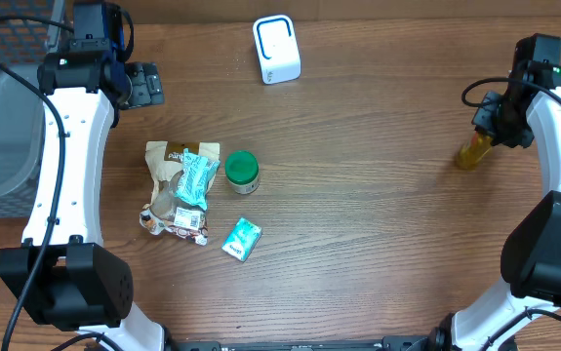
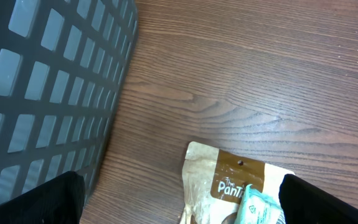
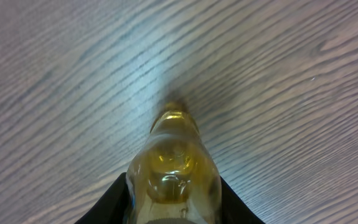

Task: Scan the item barcode
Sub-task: 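Carry the yellow bottle to the right table edge and set it down, then release the bottle and move the right gripper back toward the jar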

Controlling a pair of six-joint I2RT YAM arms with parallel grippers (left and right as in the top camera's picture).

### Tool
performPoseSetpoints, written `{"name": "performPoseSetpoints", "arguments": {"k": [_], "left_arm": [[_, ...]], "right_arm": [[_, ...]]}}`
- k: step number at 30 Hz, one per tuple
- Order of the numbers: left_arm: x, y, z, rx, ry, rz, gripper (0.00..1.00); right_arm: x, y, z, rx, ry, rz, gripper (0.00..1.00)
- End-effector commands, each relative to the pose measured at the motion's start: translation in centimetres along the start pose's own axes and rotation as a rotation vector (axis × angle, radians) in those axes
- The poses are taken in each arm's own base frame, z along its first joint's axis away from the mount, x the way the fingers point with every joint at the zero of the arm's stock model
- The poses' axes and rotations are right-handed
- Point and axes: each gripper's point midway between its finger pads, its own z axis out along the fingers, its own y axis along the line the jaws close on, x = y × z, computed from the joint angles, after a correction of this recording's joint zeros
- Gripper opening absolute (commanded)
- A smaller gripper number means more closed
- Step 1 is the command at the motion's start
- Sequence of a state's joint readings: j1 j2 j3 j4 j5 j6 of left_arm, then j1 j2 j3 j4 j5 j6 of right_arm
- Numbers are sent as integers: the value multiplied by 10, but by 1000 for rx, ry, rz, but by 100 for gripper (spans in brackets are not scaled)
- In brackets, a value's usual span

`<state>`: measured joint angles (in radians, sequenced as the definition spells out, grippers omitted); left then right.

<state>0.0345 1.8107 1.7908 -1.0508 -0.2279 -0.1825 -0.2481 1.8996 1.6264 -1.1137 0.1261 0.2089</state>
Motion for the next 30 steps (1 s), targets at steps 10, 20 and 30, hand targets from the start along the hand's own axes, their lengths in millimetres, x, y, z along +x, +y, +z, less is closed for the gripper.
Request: {"name": "performPoseSetpoints", "arguments": {"k": [10, 20, 30], "left_arm": [[-8, 1, -11, 0, -35, 8, 100], [-8, 1, -11, 0, -35, 8, 100], [-8, 1, -11, 0, -35, 8, 100]], "right_arm": [[9, 0, -1, -6, 36, 2, 38], [1, -7, -1, 33, -3, 4, 74], [-62, 18, -46, -59, -233, -11, 80]]}}
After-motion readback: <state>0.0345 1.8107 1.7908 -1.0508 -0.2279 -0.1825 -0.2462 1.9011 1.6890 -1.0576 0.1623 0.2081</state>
